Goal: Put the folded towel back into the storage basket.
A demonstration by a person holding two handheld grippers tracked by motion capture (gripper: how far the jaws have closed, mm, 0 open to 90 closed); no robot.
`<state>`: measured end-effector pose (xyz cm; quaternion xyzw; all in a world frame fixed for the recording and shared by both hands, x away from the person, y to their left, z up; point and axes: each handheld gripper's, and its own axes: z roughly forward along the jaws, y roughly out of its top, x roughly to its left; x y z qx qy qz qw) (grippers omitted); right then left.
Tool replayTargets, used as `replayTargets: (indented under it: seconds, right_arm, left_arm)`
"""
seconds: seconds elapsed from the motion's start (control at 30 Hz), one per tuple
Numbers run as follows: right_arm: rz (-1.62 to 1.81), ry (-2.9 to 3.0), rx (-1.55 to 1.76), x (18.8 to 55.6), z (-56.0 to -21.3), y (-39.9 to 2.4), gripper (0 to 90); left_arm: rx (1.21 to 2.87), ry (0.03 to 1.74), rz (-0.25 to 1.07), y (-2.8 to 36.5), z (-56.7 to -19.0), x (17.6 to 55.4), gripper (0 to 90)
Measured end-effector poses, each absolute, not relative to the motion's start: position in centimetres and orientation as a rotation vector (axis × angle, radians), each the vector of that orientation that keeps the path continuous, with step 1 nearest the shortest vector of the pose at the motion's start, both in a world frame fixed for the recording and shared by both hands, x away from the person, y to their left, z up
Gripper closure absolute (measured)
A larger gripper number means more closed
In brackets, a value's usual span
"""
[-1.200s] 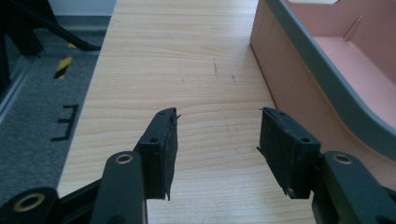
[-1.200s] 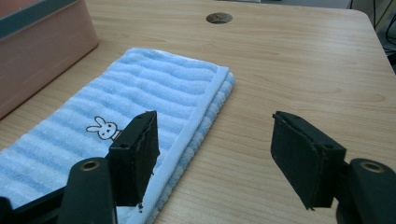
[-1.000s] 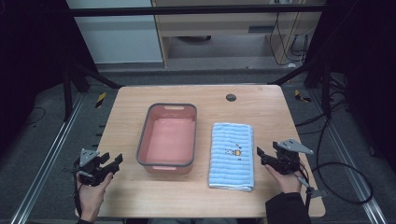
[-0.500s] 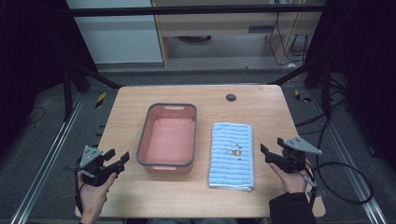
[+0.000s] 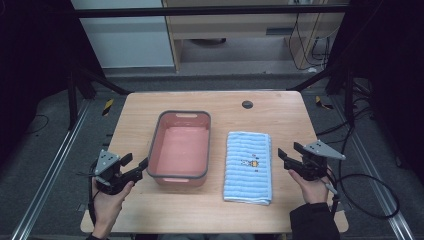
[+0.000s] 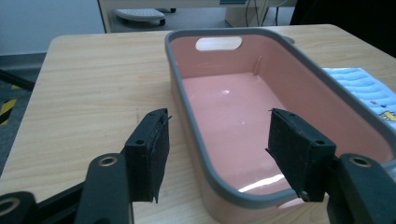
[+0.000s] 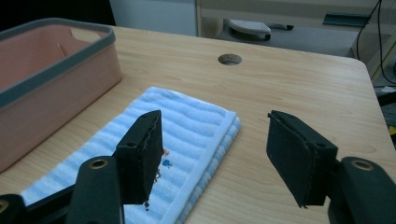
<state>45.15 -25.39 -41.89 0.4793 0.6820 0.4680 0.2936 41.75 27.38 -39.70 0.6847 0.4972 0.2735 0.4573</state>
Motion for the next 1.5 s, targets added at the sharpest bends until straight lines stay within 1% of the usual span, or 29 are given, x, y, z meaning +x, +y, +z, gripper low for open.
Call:
replayTargets:
  seconds: [0.2,0.57,0.7,0.73,0.77,0.83,1.03,1.33,1.5]
  right_arm:
    - [1.263,1.799,1.262,45.5,-40.8,-25.3,36.0]
    - [1.273,1.796,1.233,46.0,-39.2,-24.5,36.2]
    - [1.283,1.796,1.227,46.1,-38.8,-24.4,38.9]
    - [1.282,1.802,1.225,46.3,-38.6,-24.2,41.5]
    - [1.282,1.802,1.225,46.3,-38.6,-24.2,41.5]
    - [1.282,1.809,1.218,46.4,-38.4,-24.0,44.3]
    - [1.271,1.823,1.211,47.0,-38.0,-23.6,48.2]
    - [1.262,1.834,1.218,47.6,-37.7,-23.4,53.5]
    - [1.260,1.834,1.222,47.9,-37.7,-23.5,54.6]
  left_arm:
    - [1.664,1.188,0.679,26.3,-38.4,41.9,37.8]
    - [1.686,1.121,0.672,23.7,-37.6,42.2,38.0]
    - [1.686,1.107,0.662,23.0,-37.4,42.3,38.1]
    - [1.689,1.100,0.660,22.7,-37.3,42.3,38.2]
    - [1.693,1.092,0.657,22.4,-37.2,42.4,38.2]
    - [1.701,1.072,0.650,21.5,-37.1,42.4,38.3]
    - [1.716,1.044,0.629,19.7,-37.1,42.5,39.0]
    - [1.739,0.991,0.602,16.9,-36.9,42.6,39.6]
    - [1.757,0.968,0.603,15.6,-36.9,42.6,40.0]
